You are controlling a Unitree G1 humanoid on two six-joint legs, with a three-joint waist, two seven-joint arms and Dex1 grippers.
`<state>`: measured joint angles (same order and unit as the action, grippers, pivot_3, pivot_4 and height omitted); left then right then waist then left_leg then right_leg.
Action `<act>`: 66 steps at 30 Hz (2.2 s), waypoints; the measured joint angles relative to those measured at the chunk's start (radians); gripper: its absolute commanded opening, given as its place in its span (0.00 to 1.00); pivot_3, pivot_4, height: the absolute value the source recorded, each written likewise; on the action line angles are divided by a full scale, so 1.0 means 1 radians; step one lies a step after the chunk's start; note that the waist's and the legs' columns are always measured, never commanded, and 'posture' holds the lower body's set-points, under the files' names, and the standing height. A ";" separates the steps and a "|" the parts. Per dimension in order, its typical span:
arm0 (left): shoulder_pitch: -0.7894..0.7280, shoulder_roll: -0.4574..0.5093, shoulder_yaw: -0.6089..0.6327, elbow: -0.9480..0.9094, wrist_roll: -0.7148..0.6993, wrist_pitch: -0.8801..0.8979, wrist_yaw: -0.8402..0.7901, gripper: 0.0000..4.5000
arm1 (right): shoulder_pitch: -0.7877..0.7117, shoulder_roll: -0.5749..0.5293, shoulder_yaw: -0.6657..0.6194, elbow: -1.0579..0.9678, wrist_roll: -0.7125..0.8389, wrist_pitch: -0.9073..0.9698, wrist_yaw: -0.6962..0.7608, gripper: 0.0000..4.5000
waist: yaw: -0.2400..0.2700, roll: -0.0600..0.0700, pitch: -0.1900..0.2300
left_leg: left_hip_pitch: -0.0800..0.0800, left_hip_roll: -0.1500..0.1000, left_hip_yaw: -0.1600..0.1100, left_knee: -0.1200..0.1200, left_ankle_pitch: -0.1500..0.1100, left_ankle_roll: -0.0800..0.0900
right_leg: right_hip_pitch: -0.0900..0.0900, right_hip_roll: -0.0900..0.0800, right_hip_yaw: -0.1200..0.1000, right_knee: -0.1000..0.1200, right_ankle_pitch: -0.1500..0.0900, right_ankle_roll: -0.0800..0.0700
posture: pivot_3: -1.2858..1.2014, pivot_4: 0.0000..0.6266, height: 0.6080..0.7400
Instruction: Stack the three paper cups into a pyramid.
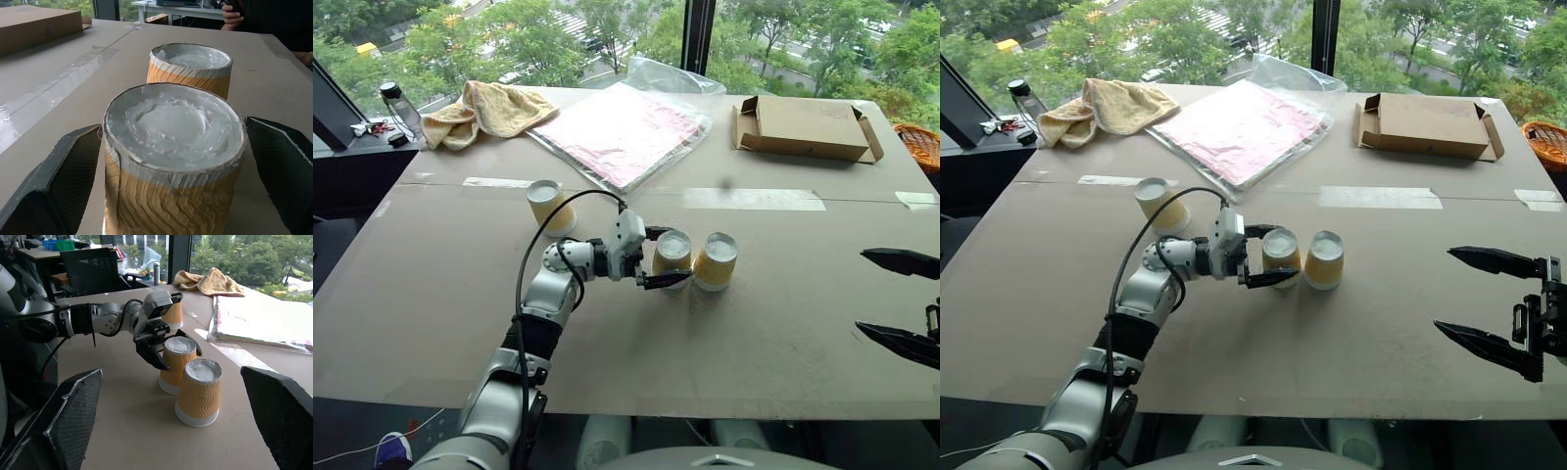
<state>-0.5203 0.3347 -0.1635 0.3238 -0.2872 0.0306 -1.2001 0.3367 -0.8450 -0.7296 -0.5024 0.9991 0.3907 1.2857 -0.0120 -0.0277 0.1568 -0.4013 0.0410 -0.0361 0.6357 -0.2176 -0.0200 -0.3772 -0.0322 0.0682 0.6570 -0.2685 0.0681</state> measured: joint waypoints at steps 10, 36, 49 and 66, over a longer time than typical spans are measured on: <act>0.006 0.093 0.134 -0.136 -0.135 0.111 -0.002 0.99 | -0.040 -0.010 -0.019 0.009 0.001 0.005 -0.001 1.00 | -0.002 0.000 0.000 | 0.000 0.000 0.000 0.000 0.000 0.000 | 0.000 0.000 0.000 0.000 0.000 0.000 | 0.52 0.24 1.00; 0.153 0.455 0.503 -0.058 -0.253 0.352 0.115 0.99 | -0.283 0.001 0.208 0.079 -0.014 0.016 -0.037 1.00 | 0.009 -0.003 0.005 | 0.001 0.000 0.000 -0.002 0.000 0.000 | -0.001 -0.002 -0.001 0.000 -0.002 -0.002 | 0.52 0.24 1.00; 0.018 0.356 0.424 0.151 -0.122 0.203 0.224 0.99 | -0.229 0.014 0.158 0.037 0.006 0.020 -0.079 1.00 | 0.000 -0.004 0.006 | 0.000 0.000 0.000 -0.003 0.000 0.000 | -0.001 -0.002 -0.001 0.000 -0.001 0.001 | 0.52 0.24 1.00; -0.065 0.315 0.397 0.191 -0.158 0.183 0.139 0.51 | -0.143 0.033 0.098 0.005 0.024 0.021 -0.113 1.00 | 0.004 -0.006 0.007 | -0.001 0.000 -0.001 -0.002 0.000 0.000 | -0.001 -0.001 -0.002 0.000 -0.001 0.001 | 0.52 0.24 1.00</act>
<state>-0.5858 0.6497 0.2339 0.5148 -0.4455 0.2141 -1.0613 0.1933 -0.8116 -0.6316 -0.4971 1.0227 0.4121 1.1729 -0.0079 -0.0341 0.1642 -0.4024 0.0409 -0.0372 0.6333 -0.2177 -0.0202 -0.3783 -0.0336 0.0661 0.6574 -0.2691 0.0687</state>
